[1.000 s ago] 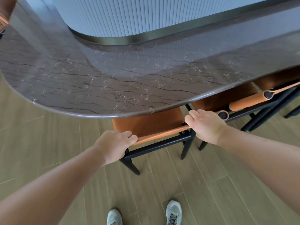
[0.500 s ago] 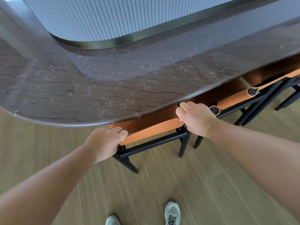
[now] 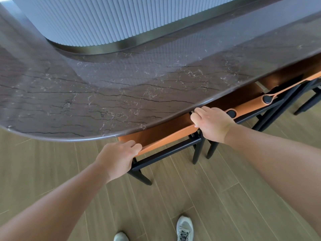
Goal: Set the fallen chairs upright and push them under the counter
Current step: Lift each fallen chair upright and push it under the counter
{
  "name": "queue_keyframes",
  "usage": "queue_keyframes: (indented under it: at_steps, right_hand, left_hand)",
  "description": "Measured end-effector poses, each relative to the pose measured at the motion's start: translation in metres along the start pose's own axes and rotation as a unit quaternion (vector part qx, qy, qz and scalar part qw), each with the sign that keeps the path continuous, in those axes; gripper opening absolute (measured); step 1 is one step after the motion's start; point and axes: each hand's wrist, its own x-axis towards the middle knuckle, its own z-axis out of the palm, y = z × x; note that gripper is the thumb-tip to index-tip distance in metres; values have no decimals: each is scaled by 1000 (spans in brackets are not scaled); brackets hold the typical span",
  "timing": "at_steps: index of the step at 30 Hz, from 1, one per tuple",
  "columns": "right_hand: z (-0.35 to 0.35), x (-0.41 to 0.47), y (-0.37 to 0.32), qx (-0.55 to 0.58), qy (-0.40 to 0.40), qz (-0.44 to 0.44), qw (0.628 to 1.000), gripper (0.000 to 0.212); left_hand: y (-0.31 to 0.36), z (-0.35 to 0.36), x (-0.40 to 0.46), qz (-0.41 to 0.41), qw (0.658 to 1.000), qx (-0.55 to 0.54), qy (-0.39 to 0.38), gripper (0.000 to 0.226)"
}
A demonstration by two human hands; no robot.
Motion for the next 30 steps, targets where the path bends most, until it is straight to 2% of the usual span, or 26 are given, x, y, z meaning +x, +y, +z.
queue_keyframes:
  at_steps: [4, 12, 17, 22, 26, 30]
  right_hand:
    - [0, 0, -1, -3, -12, -20, 1000, 25]
    - [-1, -2, -2, -4, -23, -31, 999, 28]
    - [0, 1, -4, 8, -23, -16, 1000, 33]
    - [6, -4, -13, -7, -16, 24, 1000, 34]
    - [1, -8, -17, -17, -7, 40, 999, 30]
    - [-11, -18, -23, -25, -19, 53, 998, 26]
  left_hand:
    - [-6, -1, -2, 11, 1000, 13, 5, 38]
    - [-7, 2, -3, -19, 999, 15, 21, 33]
    - [-7, 5, -3, -53, 998, 22, 31, 33]
    - [-6, 14, 1, -31, 999, 40, -9, 29]
    - [-4, 14, 1, -65, 996, 49, -22, 24]
    - [13, 11, -3, -147, 988, 13, -40, 20]
